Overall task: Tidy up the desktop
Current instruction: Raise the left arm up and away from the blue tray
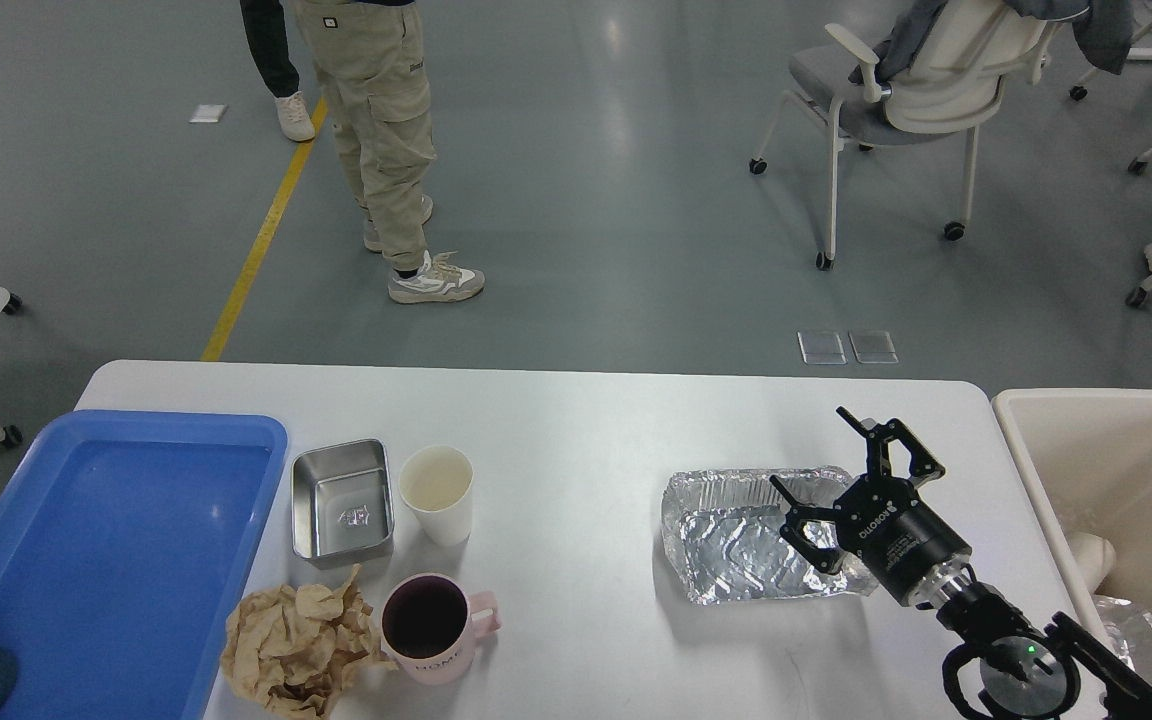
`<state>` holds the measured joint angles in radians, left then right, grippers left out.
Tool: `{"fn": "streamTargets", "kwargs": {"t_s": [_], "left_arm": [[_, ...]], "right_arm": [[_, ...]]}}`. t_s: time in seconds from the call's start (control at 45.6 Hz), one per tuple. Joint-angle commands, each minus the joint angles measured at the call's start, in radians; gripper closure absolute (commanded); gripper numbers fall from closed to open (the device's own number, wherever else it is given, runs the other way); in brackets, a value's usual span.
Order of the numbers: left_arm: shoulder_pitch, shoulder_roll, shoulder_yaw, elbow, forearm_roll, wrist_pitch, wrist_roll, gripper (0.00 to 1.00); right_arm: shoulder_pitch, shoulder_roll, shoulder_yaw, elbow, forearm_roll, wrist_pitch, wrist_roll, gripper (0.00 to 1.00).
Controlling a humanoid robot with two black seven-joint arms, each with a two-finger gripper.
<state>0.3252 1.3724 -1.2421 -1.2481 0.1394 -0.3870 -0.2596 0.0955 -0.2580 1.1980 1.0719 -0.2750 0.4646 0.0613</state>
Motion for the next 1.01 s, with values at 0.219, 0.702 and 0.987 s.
{"fn": "streamTargets", "kwargs": {"t_s": [0.219,0.702,0.987], "left_arm": [[0.0,-0.023,0.03,0.078,0.003,-0.05,0.068,0.03],[-0.276,-0.007,0.032,0.102,0.377,-0.208,0.126,0.03],[-0.57,-0.196,0.041,0.131,1.129,-0.43,0.102,0.03]], "right_arm": [[0.001,0.036,0.0,0.01,-0.003,-0.021,0.0,0.0],[0.004,0.042,0.003,0.011,-0.003,-0.024,0.002,0.0],[0.023,0.077,0.002,0.016,-0.003,-0.034,0.0,0.0]]}}
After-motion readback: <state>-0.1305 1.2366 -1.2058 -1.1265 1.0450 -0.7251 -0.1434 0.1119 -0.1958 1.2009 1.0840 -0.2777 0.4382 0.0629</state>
